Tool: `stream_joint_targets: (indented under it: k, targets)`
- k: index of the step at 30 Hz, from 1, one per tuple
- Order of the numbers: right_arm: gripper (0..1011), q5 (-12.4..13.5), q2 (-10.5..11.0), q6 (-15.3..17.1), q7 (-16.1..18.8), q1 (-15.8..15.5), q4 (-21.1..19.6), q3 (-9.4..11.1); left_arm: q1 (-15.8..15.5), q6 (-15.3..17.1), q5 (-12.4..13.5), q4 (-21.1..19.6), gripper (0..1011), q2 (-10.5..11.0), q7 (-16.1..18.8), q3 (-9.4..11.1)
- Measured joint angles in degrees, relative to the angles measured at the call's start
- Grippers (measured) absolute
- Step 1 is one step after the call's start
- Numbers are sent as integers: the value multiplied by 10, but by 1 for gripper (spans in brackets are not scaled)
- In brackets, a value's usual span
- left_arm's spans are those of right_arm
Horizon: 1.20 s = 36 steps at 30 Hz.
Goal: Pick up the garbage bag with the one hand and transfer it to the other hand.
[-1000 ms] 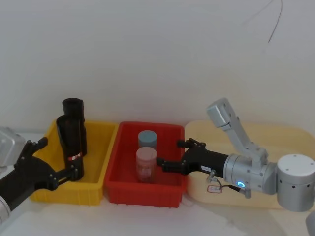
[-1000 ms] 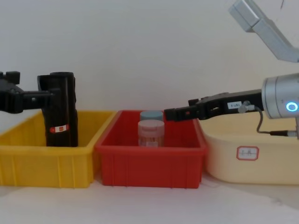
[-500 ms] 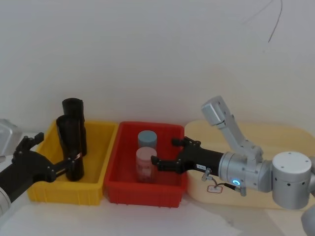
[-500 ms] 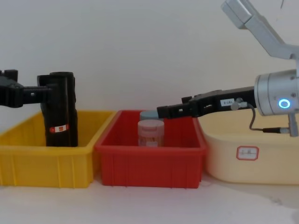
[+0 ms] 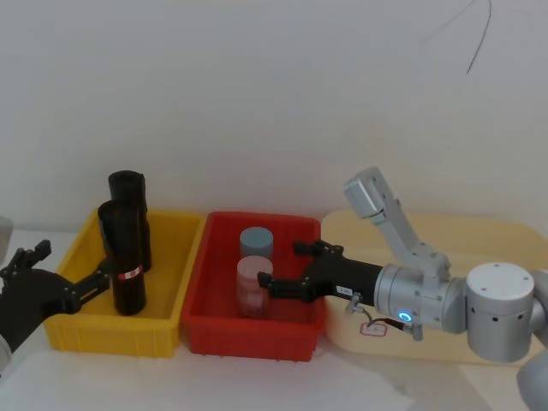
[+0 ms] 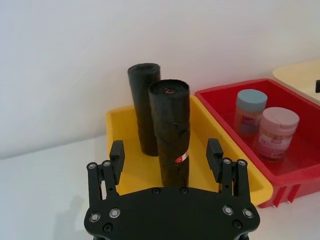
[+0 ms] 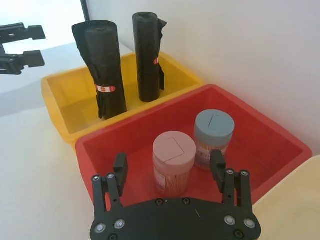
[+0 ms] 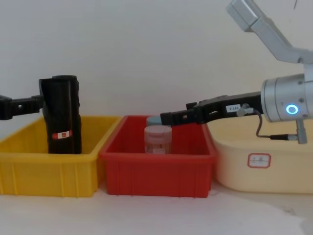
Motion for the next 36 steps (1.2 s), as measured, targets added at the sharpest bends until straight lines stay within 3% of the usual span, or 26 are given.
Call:
stream_joint_targets:
  k: [13,23,36]
  targets:
    - [1001,4,-7,-3,3,9,14,-10,-29,4,-18,44,1001,-11,-33,0]
    - [1001,7,-8,-4,5,13,18,-18,-77,7,-23,95,1001,-12,-76,23]
    - [1001,10,-11,-3,7,19,23,-28,-123,7,-12,147,1001,-20,-92,45]
